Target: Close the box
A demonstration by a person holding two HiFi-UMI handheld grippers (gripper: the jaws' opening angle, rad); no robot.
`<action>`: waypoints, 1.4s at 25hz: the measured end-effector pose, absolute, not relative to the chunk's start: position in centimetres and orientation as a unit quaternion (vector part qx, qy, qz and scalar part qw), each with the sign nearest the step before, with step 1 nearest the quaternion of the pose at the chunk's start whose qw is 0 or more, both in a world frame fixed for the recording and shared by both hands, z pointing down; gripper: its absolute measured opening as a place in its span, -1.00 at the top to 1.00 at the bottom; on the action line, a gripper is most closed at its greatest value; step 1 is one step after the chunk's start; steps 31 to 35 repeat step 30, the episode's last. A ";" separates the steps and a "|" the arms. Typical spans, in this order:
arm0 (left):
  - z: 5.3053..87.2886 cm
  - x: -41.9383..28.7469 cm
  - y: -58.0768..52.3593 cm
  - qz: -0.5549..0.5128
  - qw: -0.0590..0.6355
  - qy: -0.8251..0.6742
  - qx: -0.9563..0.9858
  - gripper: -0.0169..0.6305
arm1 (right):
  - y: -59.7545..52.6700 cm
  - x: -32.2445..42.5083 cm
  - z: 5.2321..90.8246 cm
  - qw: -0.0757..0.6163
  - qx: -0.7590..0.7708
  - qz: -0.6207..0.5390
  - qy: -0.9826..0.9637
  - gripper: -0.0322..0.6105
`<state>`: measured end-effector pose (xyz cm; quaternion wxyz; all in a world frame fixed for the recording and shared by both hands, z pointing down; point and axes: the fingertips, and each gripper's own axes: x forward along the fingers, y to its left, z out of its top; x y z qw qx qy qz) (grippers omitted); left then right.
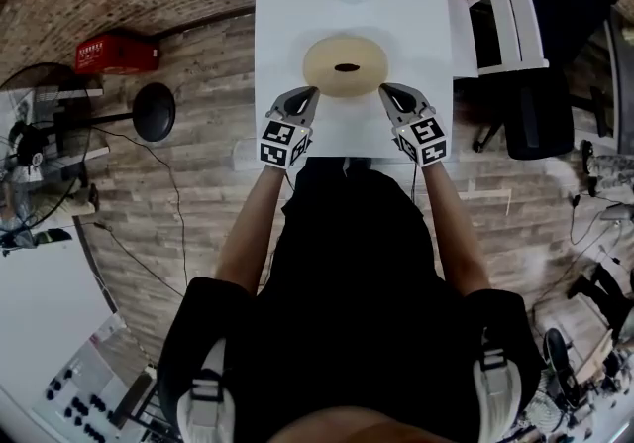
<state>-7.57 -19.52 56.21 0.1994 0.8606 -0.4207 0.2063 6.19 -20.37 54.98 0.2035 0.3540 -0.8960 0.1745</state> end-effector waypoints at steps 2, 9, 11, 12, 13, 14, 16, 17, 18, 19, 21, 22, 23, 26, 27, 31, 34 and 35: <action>56.0 -7.3 -18.7 0.204 0.198 -0.423 0.860 0.89 | -19.6 6.7 55.2 0.208 0.353 0.172 -0.896 0.90; 55.2 -6.7 -16.4 0.194 0.192 -0.436 0.857 0.89 | -17.5 7.5 55.2 0.203 0.346 0.162 -0.902 0.90; 55.0 -6.8 -15.8 0.192 0.191 -0.439 0.857 0.89 | -17.0 7.4 55.1 0.201 0.342 0.159 -0.904 0.90; 54.9 -6.8 -15.5 0.192 0.190 -0.441 0.856 0.89 | -16.7 7.4 55.0 0.201 0.340 0.158 -0.905 0.90; 54.8 -6.8 -15.2 0.192 0.190 -0.442 0.855 0.89 | -16.4 7.4 55.0 0.201 0.337 0.158 -0.906 0.90; 54.7 -6.9 -14.9 0.191 0.189 -0.445 0.854 0.89 | -16.2 7.4 55.0 0.200 0.335 0.157 -0.907 0.90; 54.5 -6.9 -14.4 0.190 0.188 -0.449 0.853 0.89 | -15.8 7.4 55.1 0.200 0.332 0.157 -0.908 0.90; 54.5 -6.9 -14.1 0.190 0.187 -0.451 0.852 0.89 | -15.5 7.5 55.1 0.200 0.331 0.157 -0.909 0.90; 54.5 -7.0 -13.9 0.190 0.187 -0.453 0.851 0.89 | -15.3 7.5 55.2 0.201 0.330 0.158 -0.909 0.90; 54.5 -7.1 -13.6 0.190 0.188 -0.455 0.850 0.89 | -15.1 7.5 55.3 0.201 0.328 0.159 -0.909 0.90; 54.6 -7.1 -13.2 0.191 0.190 -0.457 0.848 0.89 | -14.7 7.5 55.4 0.202 0.326 0.159 -0.910 0.90; 54.7 -7.2 -13.0 0.191 0.190 -0.458 0.847 0.89 | -14.7 7.5 55.5 0.202 0.325 0.158 -0.910 0.90; 54.8 -7.2 -13.0 0.190 0.190 -0.460 0.846 0.89 | -14.6 7.5 55.5 0.202 0.324 0.157 -0.911 0.90; 54.8 -7.2 -12.8 0.187 0.189 -0.463 0.845 0.89 | -14.3 7.6 55.5 0.203 0.324 0.153 -0.911 0.90; 54.7 -7.1 -12.6 0.185 0.190 -0.463 0.846 0.89 | -14.2 7.8 55.6 0.203 0.324 0.153 -0.911 0.90; 54.5 -6.6 -12.0 0.184 0.190 -0.460 0.847 0.89 | -13.5 8.2 55.8 0.206 0.326 0.155 -0.909 0.90; 54.5 -6.6 -12.0 0.184 0.190 -0.460 0.847 0.89 | -13.5 8.2 55.8 0.206 0.326 0.155 -0.909 0.90; 54.5 -6.6 -12.0 0.184 0.190 -0.460 0.847 0.89 | -13.5 8.2 55.8 0.206 0.326 0.155 -0.909 0.90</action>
